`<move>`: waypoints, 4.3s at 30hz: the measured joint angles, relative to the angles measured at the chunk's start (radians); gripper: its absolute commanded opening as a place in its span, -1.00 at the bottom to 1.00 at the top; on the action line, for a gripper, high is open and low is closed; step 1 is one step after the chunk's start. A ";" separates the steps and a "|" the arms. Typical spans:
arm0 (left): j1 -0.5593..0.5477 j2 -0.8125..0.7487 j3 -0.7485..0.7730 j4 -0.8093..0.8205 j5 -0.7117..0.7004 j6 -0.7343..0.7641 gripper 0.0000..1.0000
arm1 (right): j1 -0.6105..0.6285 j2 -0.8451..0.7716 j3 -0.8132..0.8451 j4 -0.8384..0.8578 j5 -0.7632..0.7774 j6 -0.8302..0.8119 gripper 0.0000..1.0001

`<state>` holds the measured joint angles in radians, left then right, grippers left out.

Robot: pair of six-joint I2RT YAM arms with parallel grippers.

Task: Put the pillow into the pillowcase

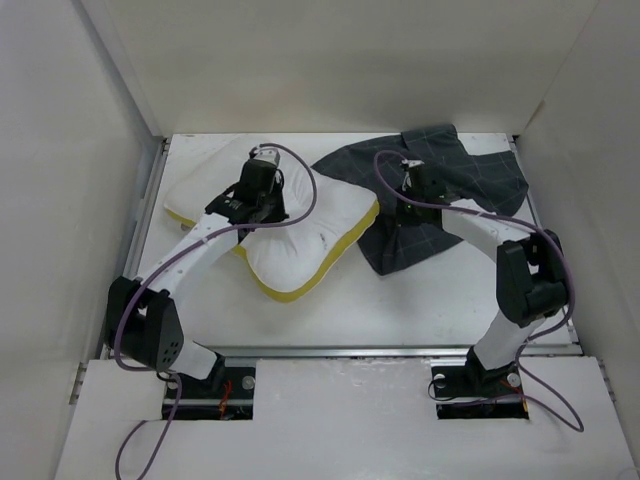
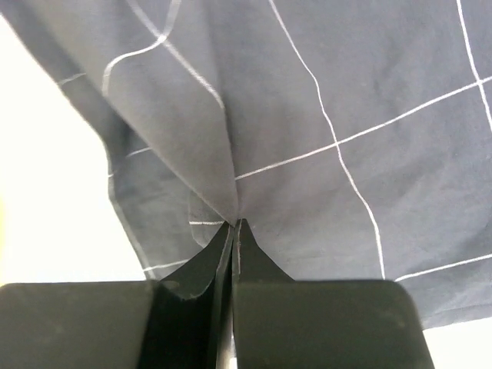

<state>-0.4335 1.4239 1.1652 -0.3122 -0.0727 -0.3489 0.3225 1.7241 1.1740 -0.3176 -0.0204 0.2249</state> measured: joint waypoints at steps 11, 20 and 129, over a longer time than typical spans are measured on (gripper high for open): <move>-0.111 0.026 -0.031 -0.023 -0.026 0.041 -1.00 | 0.000 -0.094 0.043 -0.036 -0.048 0.000 -1.00; -0.154 0.137 0.039 -0.087 -0.094 0.002 -1.00 | 0.004 -0.248 0.066 -0.063 -0.145 -0.055 -1.00; -0.194 0.478 0.415 0.278 0.082 0.450 -1.00 | 0.043 0.301 0.800 -0.253 -0.487 -0.223 -1.00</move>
<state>-0.6273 1.9015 1.5803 -0.0341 0.0097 0.1013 0.3653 2.0251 1.9739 -0.5705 -0.5072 0.0021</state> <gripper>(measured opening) 0.007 0.009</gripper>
